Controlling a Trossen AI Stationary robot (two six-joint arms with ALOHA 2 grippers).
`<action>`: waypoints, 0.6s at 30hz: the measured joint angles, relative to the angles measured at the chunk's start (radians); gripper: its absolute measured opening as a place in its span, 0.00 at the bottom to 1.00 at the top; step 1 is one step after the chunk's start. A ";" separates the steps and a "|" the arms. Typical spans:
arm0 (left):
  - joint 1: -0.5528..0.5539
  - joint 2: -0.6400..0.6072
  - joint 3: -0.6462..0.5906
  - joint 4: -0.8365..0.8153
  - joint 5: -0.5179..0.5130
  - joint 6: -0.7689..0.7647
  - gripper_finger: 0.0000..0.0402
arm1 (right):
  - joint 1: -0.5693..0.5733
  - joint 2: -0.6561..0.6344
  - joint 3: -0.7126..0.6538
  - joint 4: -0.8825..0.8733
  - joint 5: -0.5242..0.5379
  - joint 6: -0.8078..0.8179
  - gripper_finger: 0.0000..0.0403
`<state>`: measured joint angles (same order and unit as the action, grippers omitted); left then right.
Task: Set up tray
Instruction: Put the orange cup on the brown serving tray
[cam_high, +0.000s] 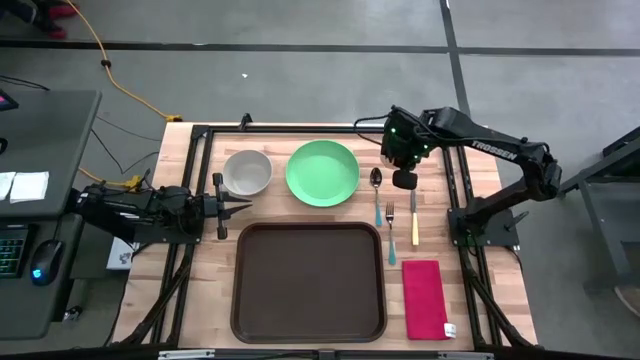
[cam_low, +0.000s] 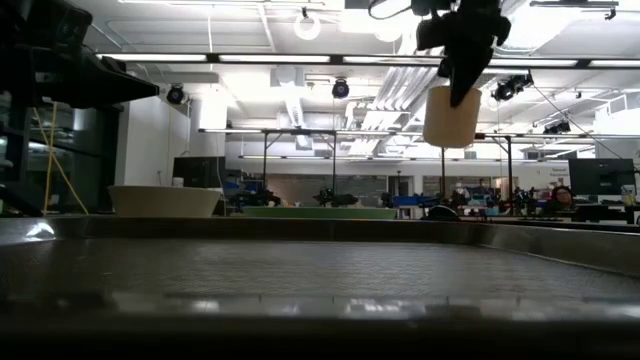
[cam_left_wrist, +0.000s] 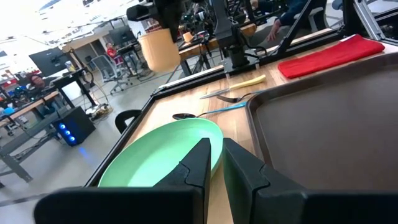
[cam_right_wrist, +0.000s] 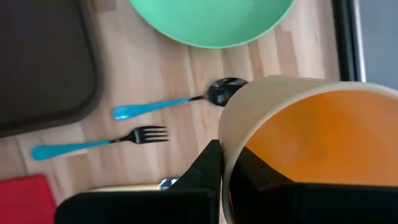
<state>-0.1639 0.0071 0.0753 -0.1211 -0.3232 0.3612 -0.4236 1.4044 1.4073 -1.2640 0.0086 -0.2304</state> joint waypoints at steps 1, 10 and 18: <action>0.000 0.000 0.000 0.000 0.000 -0.001 0.18 | 0.012 0.000 0.001 -0.003 0.000 0.014 0.00; 0.000 0.000 0.000 0.000 0.001 -0.005 0.18 | 0.121 0.000 0.001 -0.016 0.005 0.119 0.00; 0.000 0.000 0.000 0.013 0.001 -0.004 0.18 | 0.206 0.000 0.001 -0.005 -0.017 0.193 0.00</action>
<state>-0.1640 0.0071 0.0753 -0.1080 -0.3225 0.3568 -0.2173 1.4048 1.4086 -1.2692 -0.0086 -0.0374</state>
